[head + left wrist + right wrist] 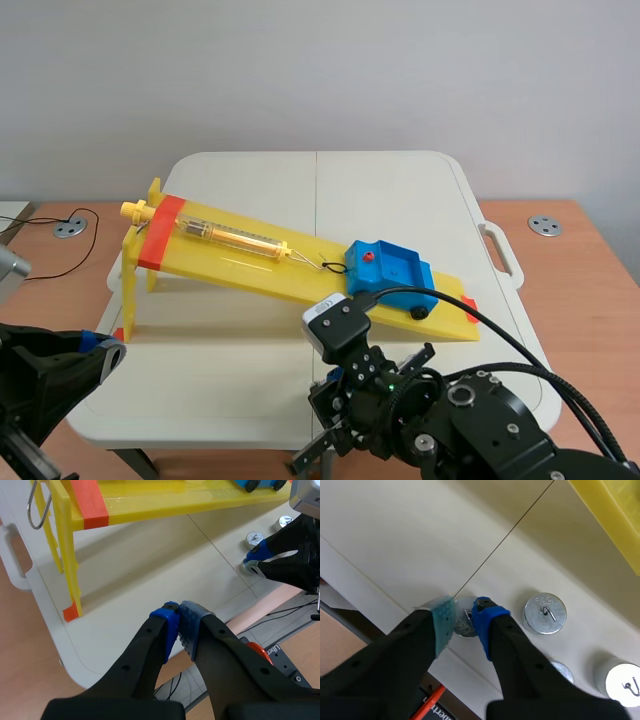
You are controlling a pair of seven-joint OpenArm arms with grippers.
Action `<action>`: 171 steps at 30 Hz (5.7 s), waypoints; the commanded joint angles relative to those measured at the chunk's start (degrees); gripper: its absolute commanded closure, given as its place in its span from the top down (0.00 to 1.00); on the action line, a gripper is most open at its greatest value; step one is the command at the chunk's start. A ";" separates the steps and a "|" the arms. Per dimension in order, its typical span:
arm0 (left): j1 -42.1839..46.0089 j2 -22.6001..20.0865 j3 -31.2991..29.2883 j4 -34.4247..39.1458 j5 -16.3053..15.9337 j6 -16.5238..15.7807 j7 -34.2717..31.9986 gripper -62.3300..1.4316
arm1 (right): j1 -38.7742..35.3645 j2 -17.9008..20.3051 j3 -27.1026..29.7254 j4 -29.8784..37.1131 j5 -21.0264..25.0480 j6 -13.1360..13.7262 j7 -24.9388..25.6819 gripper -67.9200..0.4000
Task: Place the four metal weights on the blue cart on the ramp.
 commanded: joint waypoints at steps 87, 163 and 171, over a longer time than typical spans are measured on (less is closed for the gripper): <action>-1.14 1.22 -0.74 4.04 -4.20 -1.03 -5.88 0.08 | 20.00 -8.09 27.93 5.29 26.69 3.23 -2.58 0.02; -1.14 1.22 -0.74 4.04 -4.20 -1.03 -5.88 0.08 | -8.59 9.81 18.21 26.47 13.25 8.17 -1.20 0.47; -1.14 1.22 -0.74 4.04 -4.20 -1.03 -5.88 0.08 | -3.85 6.69 13.11 18.91 8.11 5.38 1.11 0.46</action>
